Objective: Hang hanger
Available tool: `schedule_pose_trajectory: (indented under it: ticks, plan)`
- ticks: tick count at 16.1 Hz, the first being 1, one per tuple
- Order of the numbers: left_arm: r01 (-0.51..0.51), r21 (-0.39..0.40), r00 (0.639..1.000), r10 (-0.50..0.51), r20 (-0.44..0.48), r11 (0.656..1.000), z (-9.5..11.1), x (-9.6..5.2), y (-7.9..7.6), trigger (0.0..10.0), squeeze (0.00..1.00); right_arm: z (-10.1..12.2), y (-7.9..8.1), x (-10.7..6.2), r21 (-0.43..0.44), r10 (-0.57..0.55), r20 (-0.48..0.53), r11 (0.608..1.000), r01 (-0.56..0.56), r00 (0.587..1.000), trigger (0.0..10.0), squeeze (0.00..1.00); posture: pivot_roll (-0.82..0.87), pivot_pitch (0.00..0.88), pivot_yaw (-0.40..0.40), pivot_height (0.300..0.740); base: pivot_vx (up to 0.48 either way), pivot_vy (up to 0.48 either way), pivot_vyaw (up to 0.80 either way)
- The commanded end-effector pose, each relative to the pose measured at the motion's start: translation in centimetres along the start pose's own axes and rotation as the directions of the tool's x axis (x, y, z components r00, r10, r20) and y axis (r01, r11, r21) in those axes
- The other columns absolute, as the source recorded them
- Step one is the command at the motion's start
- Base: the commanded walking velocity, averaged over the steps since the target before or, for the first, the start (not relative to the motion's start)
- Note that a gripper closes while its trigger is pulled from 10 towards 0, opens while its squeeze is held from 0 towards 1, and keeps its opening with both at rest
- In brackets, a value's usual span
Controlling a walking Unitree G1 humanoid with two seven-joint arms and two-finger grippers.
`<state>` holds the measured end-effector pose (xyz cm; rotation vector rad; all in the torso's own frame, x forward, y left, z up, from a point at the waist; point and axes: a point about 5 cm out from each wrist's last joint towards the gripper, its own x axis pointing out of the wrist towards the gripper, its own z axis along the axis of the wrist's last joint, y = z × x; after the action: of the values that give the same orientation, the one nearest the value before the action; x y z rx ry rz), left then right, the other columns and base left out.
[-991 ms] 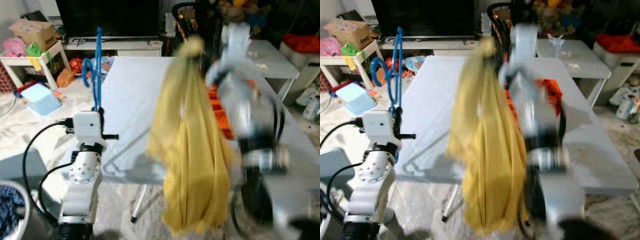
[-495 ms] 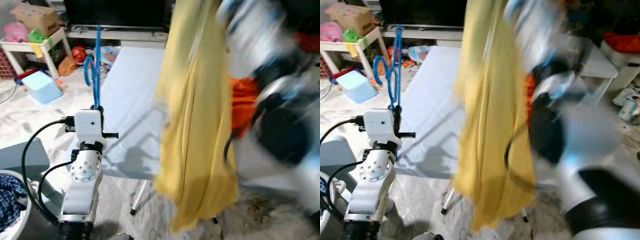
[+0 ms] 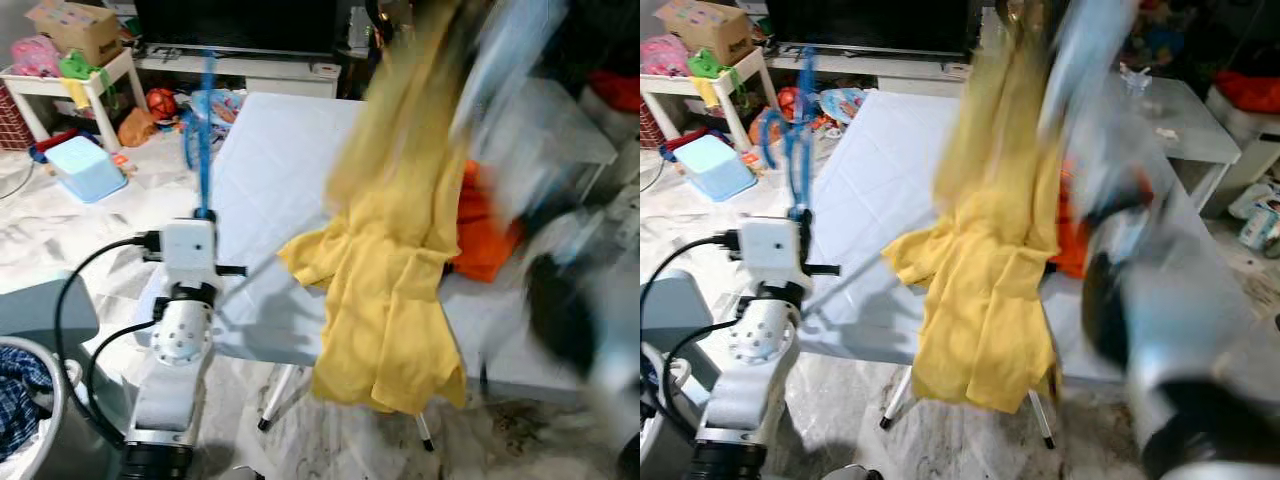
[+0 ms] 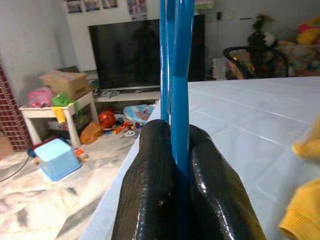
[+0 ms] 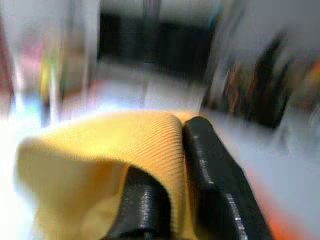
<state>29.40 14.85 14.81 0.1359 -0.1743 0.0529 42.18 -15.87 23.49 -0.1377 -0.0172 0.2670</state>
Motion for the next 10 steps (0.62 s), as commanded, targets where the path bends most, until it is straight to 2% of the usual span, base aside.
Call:
schedule_pose_trajectory:
  ticks: [1,2,3,4,5,7,8,9,10]
  plan:
    - [0.01,0.007,1.0,-0.01,0.01,1.0,0.2,0.0,0.0,10.0,0.0,0.8,-0.3,0.0,-0.113,0.043,-0.004,0.993,-0.043,0.999,10.0,1.0,-0.02,0.0,-0.033,0.74,0.0,0.0,0.0]
    - [0.024,0.004,1.0,-0.024,-0.001,1.0,-0.1,-0.1,-0.1,10.0,0.0,-1.1,-0.2,-0.7,-0.215,0.144,-0.084,0.964,-0.159,0.986,10.0,1.0,-0.03,0.0,-0.024,0.74,0.0,0.0,0.0]
    - [0.038,-0.002,0.999,-0.038,-0.009,0.999,-0.2,-0.2,-0.3,10.0,0.0,-1.6,-0.5,-1.1,-0.259,0.198,-0.107,0.941,-0.219,0.974,10.0,1.0,-0.05,0.0,-0.015,0.74,0.0,0.0,0.0]
    - [0.043,-0.004,0.999,-0.043,-0.012,0.999,-0.3,-0.3,-0.4,10.0,0.0,-1.7,-0.7,-1.3,-0.269,0.212,-0.112,0.934,-0.235,0.971,10.0,1.0,-0.05,0.0,-0.015,0.74,0.0,0.0,0.0]
    - [0.059,-0.007,0.998,-0.059,-0.016,0.998,-0.4,-0.3,-0.8,10.0,0.0,-2.3,-1.1,-1.7,-0.178,0.21,-0.108,0.958,-0.227,0.972,10.0,1.0,-0.06,0.0,-0.016,0.74,0.0,0.0,0.0]
    - [0.081,-0.027,0.997,-0.081,-0.017,0.996,-0.4,-0.3,-1.5,10.0,0.0,-5.4,-0.4,-3.1,-0.096,0.309,-0.144,0.941,-0.324,0.94,10.0,1.0,-0.06,0.0,-0.01,0.74,0.0,0.0,0.0]
    - [0.097,-0.036,0.995,-0.098,-0.019,0.995,-0.4,-0.2,-1.9,10.0,0.0,-6.8,0.3,-4.2,0.06,0.382,-0.134,0.924,-0.377,0.914,10.0,1.0,-0.06,0.0,-0.014,0.74,0.0,0.0,0.0]
    - [0.127,-0.036,0.992,-0.127,-0.007,0.991,-0.2,0.1,-2.6,10.0,0.0,-7.8,0.3,-4.9,0.16,0.377,-0.139,0.921,-0.355,0.916,10.0,1.0,-0.06,0.0,-0.005,0.74,0.0,0.0,0.0]
    - [0.148,-0.037,0.989,-0.148,0.003,0.988,0.0,0.2,-2.9,10.0,0.0,-8.8,0.5,-5.8,0.179,0.391,-0.158,0.914,-0.363,0.907,10.0,1.0,-0.07,0.0,0.0,0.74,0.0,0.0,0.0]
